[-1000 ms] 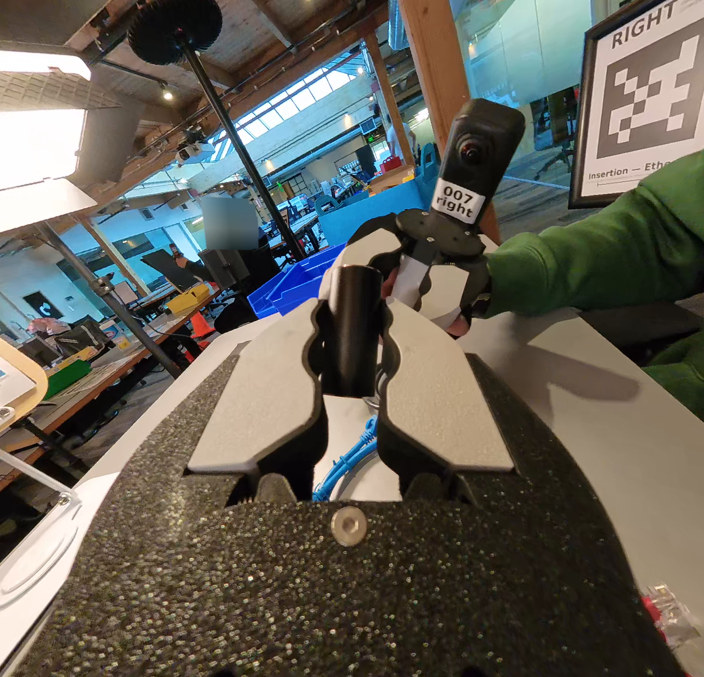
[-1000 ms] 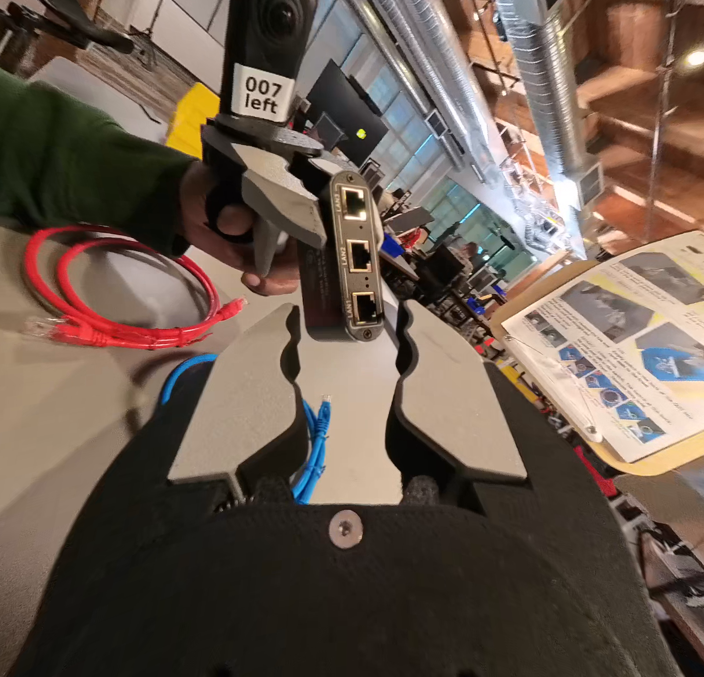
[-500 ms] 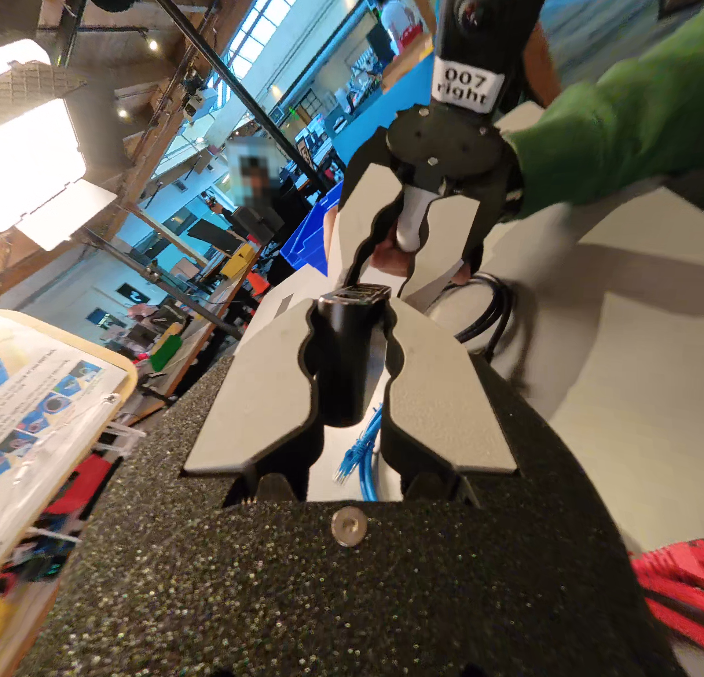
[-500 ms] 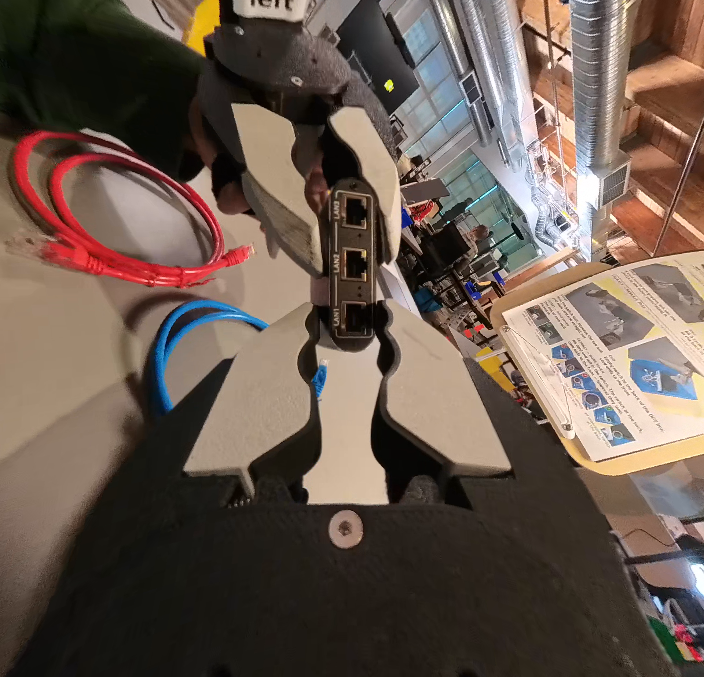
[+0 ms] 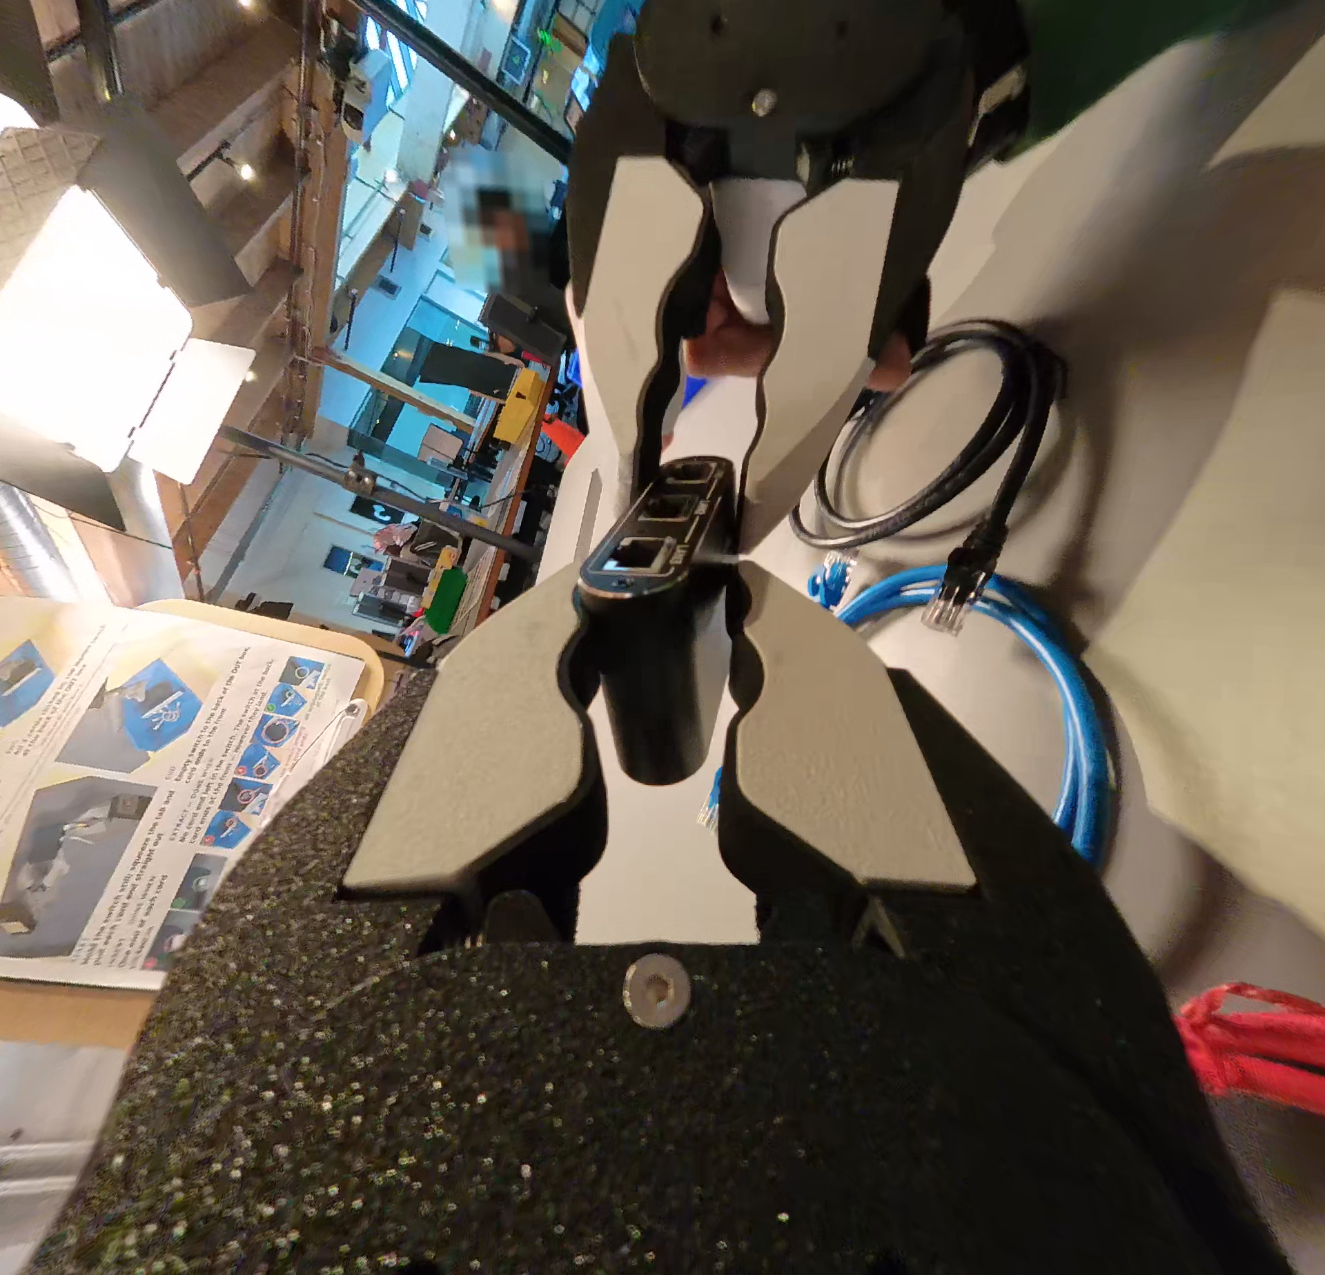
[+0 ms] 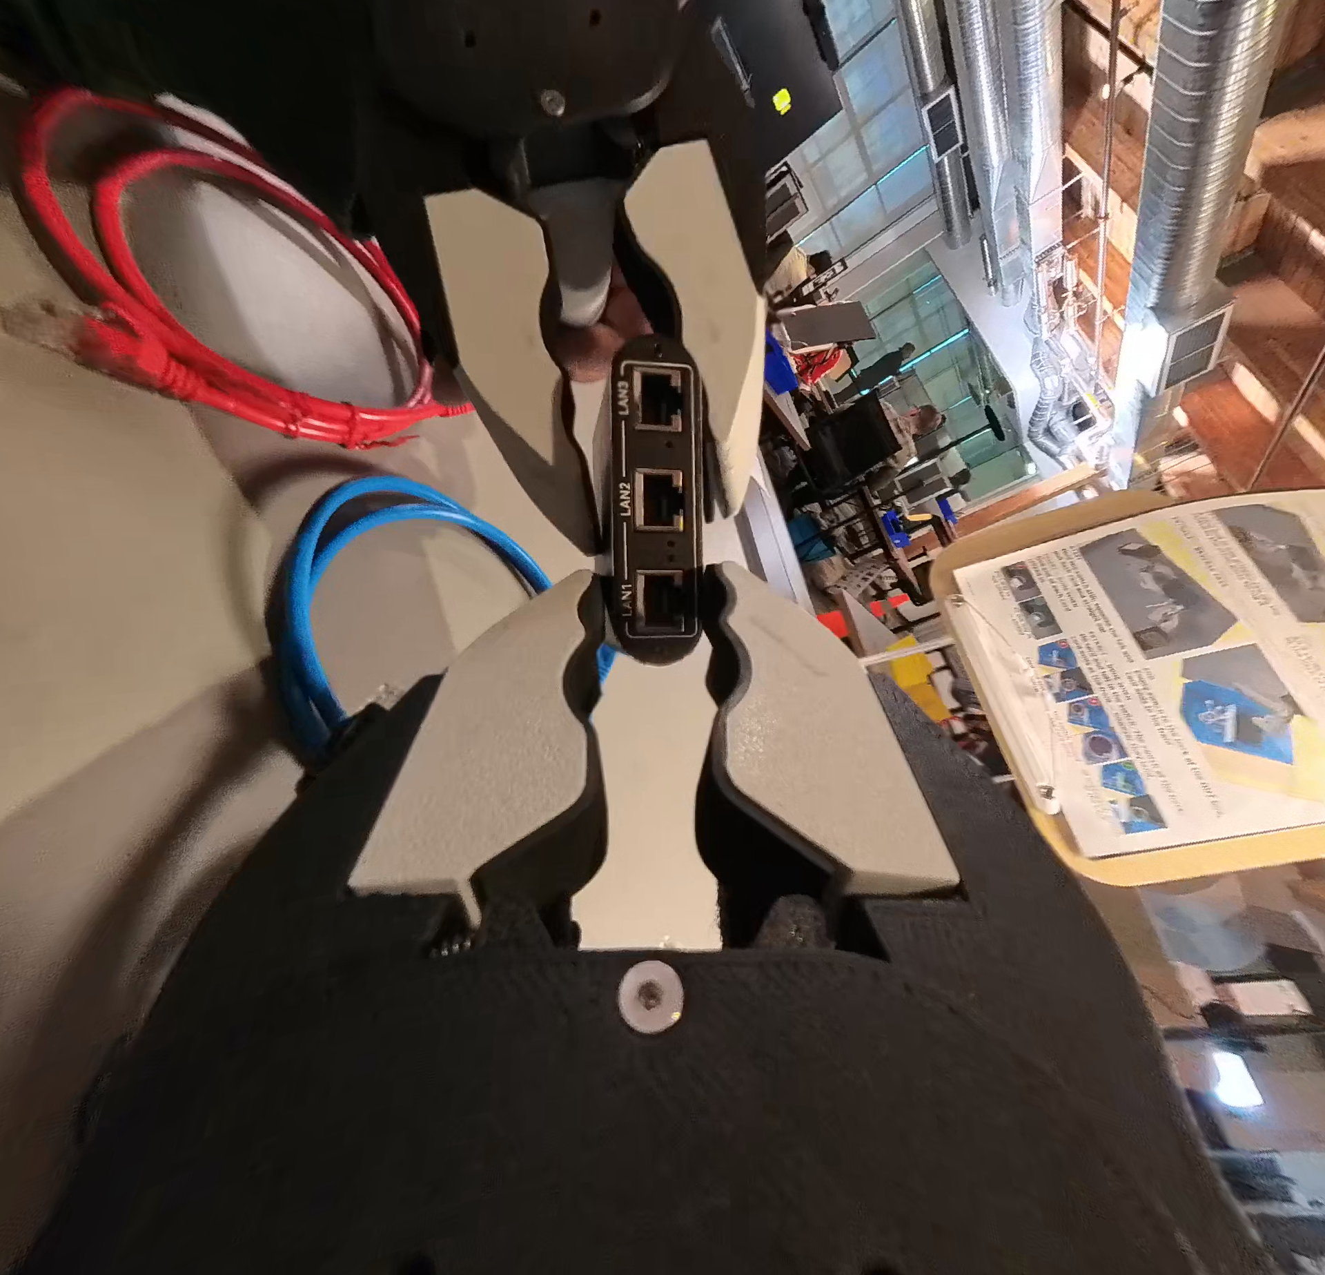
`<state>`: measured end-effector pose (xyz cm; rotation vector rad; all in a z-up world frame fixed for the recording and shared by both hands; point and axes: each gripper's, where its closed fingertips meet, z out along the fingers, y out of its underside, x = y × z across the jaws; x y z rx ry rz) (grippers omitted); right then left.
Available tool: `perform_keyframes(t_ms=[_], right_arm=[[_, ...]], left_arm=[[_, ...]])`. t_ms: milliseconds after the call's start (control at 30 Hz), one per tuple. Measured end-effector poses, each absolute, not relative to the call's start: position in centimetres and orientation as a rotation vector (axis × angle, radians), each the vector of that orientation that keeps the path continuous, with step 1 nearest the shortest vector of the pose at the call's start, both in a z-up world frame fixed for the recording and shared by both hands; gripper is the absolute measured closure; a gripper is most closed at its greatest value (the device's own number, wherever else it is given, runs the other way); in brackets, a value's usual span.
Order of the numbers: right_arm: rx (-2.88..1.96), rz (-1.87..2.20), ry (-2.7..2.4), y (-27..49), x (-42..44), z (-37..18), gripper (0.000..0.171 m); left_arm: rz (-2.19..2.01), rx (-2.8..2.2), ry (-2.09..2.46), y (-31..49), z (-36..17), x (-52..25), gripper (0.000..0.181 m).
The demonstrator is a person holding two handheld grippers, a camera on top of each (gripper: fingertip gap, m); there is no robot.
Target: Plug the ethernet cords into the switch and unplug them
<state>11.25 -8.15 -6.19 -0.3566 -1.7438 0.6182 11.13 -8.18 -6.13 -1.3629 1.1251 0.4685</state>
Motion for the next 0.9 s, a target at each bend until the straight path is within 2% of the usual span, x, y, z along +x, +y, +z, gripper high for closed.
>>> perform_keyframes(t_ms=[333, 400, 500, 633, 733, 900], right_arm=[[-0.343, 0.441, -1.705, -6.6, 10.9, -6.3, 0.142], [-0.45, 0.48, -1.69, -4.8, 11.2, -5.6, 0.132], [-0.752, 0.485, -1.568, 1.0, 12.0, -4.4, 0.14], [-1.241, 0.683, -1.592, 5.9, 13.5, -7.7, 0.143], [-1.363, 0.764, -1.623, 6.4, 13.9, -9.4, 0.142], [-1.499, 0.849, -1.775, 4.7, 14.3, -12.2, 0.127]], left_arm=[[0.636, -1.431, 1.137, -7.0, -7.1, 9.6, 0.154], [0.681, -1.443, 1.102, -6.6, -6.9, 9.0, 0.154], [0.745, -1.487, 1.052, -6.2, -6.9, 7.5, 0.154], [0.821, -1.523, 1.01, -5.5, -7.4, 6.3, 0.154], [0.836, -1.537, 1.013, -5.1, -7.9, 6.3, 0.154], [0.847, -1.516, 1.0, -4.8, -7.9, 6.6, 0.154]])
